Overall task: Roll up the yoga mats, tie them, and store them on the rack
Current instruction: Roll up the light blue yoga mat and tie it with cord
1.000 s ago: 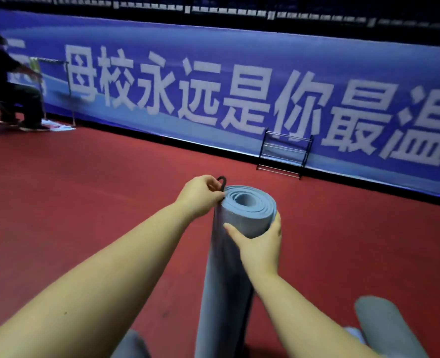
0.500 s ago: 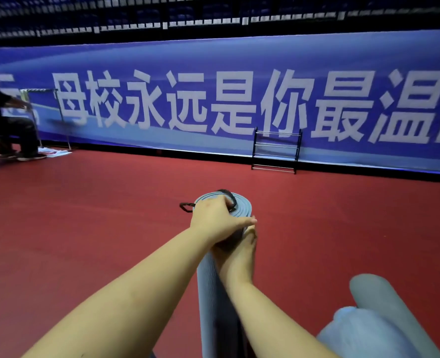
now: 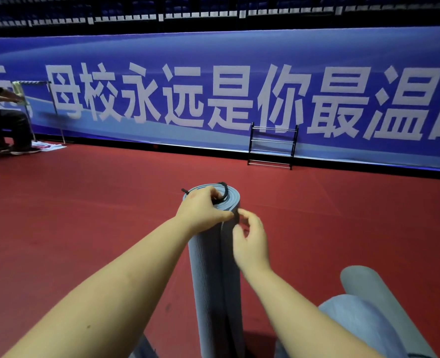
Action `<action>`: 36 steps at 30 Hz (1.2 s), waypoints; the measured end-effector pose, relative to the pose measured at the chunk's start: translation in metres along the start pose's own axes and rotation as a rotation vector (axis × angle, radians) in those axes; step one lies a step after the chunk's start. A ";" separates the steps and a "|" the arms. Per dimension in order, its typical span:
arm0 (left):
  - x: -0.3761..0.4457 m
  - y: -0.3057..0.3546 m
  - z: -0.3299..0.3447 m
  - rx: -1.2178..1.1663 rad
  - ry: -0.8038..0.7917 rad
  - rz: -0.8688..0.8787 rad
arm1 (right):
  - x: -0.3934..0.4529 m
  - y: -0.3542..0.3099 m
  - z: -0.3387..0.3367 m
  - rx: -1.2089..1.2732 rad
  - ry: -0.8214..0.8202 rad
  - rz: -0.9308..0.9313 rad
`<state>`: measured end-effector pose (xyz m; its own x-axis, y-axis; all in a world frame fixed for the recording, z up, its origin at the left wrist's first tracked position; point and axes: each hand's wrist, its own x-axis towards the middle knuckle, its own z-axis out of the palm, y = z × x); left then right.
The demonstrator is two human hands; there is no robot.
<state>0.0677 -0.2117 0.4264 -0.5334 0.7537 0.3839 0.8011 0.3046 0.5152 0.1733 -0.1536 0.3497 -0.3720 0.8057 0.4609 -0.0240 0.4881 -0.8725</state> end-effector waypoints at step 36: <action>-0.010 -0.022 0.001 -0.031 -0.079 0.355 | 0.080 -0.049 -0.060 -0.692 -0.510 -0.403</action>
<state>0.0560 -0.2257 0.4102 -0.2003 0.8522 0.4834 0.9233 -0.0008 0.3841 0.1999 -0.0929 0.4389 -0.8201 0.3692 0.4372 0.2550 0.9198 -0.2983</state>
